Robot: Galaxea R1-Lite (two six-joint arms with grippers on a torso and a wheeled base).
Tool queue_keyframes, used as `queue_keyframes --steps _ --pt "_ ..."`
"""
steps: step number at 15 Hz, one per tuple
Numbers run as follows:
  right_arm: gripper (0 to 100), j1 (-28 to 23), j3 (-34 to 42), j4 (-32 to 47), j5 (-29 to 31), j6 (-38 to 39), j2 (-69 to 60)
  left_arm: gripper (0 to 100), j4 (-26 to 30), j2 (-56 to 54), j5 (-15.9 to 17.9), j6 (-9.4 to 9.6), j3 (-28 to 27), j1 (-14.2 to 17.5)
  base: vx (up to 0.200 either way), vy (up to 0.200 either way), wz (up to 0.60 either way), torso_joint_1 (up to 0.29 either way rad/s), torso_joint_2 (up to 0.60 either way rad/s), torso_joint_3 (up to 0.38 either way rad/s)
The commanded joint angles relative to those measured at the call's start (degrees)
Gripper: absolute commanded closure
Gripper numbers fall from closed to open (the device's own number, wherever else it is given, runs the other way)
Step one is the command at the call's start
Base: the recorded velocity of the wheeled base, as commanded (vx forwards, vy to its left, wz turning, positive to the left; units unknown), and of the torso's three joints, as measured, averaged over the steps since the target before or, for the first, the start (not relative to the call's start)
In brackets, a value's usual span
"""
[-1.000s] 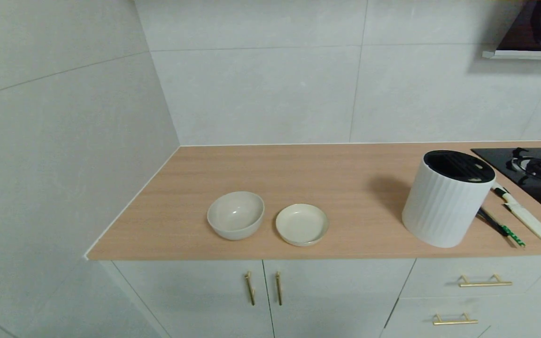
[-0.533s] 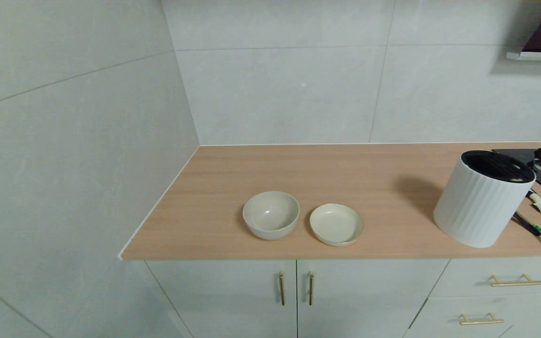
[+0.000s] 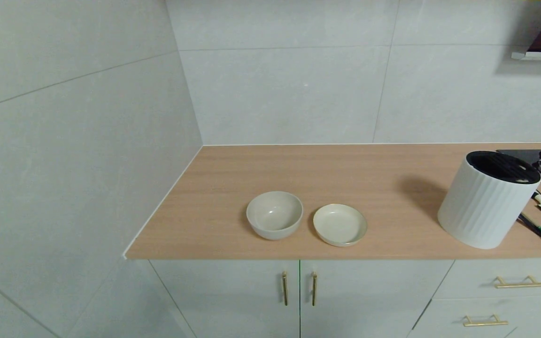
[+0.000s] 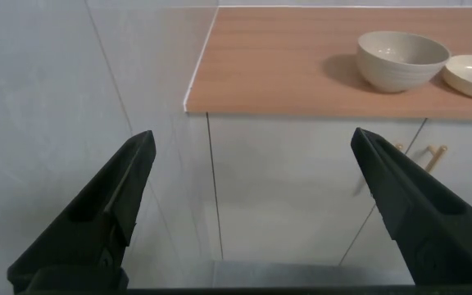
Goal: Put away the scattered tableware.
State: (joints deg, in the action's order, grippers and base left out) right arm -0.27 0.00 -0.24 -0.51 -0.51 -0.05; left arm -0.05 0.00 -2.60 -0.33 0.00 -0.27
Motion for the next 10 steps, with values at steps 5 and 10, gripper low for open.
queue_keyframes --steps 5,10 --pt "0 0.00 0.00 -0.02 -0.02 -0.02 0.05 0 -0.04 0.09 -0.04 -0.02 0.00 0.00 0.000 0.000 0.00 0.000 0.00 0.000" --pt "0 0.00 0.00 -0.02 -0.02 -0.02 0.05 0 -0.04 0.09 -0.04 -0.02 0.00 0.00 0.000 0.000 0.00 -0.091 0.19 0.102"
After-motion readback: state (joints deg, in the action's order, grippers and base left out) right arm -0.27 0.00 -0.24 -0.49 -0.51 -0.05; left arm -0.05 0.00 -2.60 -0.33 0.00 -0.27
